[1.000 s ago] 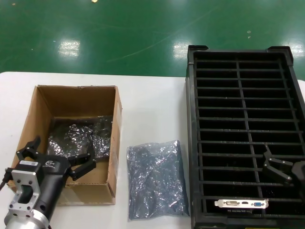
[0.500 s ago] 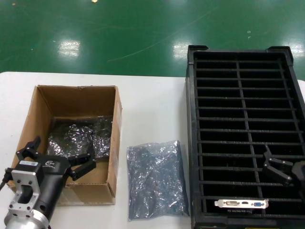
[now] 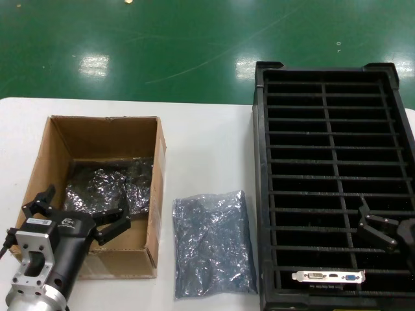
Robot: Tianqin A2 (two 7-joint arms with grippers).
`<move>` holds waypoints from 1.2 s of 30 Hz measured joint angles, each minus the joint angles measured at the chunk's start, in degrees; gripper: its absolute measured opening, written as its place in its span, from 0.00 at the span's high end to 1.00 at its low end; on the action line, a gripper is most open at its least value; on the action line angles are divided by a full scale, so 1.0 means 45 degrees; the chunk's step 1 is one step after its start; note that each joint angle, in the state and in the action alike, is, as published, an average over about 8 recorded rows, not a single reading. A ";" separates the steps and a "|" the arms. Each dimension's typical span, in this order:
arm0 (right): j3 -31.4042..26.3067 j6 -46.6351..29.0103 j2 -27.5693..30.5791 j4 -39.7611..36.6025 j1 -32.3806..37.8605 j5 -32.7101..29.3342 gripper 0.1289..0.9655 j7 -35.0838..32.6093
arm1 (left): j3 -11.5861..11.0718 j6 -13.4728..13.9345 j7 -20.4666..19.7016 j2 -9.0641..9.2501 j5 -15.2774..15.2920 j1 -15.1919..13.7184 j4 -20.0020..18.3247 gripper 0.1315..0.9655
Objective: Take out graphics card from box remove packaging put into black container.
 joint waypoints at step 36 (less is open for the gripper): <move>0.0000 0.0000 0.0000 0.0000 0.0000 0.0000 0.00 0.0000 | 0.0000 0.0000 0.0000 0.0000 0.0000 0.0000 0.0000 0.00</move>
